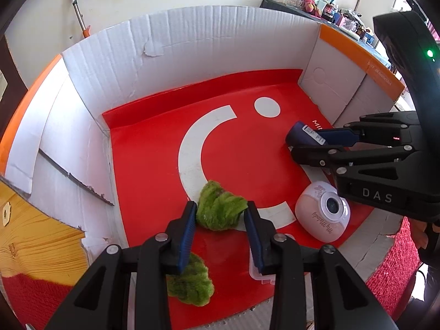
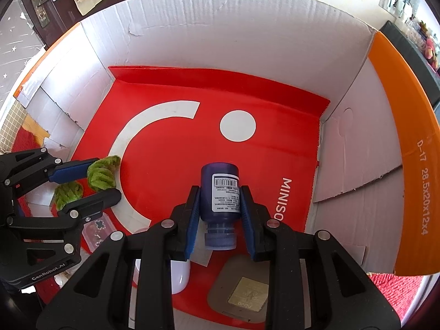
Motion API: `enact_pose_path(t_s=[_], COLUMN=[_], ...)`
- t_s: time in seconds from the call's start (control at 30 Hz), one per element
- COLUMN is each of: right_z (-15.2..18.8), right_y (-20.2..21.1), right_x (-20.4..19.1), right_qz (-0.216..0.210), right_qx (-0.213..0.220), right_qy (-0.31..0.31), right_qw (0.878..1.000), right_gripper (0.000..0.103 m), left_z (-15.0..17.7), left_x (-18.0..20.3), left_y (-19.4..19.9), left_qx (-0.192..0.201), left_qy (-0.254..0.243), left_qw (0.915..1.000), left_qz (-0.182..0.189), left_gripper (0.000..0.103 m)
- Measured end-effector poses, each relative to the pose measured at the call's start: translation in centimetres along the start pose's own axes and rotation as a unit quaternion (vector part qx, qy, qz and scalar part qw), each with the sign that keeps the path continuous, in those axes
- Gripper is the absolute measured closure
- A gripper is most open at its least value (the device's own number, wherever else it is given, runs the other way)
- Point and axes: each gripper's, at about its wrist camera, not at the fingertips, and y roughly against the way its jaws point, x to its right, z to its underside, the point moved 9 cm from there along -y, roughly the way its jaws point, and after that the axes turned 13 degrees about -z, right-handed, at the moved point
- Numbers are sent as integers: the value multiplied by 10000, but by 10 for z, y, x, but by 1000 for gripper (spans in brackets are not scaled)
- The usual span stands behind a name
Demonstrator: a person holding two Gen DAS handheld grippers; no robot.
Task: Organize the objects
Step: 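Open the left gripper to drop the green ball while the right gripper sets the bottle down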
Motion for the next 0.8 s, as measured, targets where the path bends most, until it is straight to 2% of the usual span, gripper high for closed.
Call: enact_pose_path(t_s=[0.13,0.2,0.57,0.8], right_z=[1,2,6,6], right_y=[1,2,4,5], right_x=[-1,-2,1,0], right_qz=[0,6,32,47], right_qx=[7,8,-8,-4], right_qy=[-16,-16,-16,-43], right_qw=[10000,10000,10000,10000], right_gripper=[76,76,76,76], left_z=[0,-1,-5,-2], left_x=[-1,-3,-8,-9], left_y=[1,3,3,11], left_qx=[3,33,85,154], left_qy=[2,16,54,50], left_qw=[10000,10000,9999,9999], left_qz=[-10,-17,8,-3], left_gripper=[64,58,58,54])
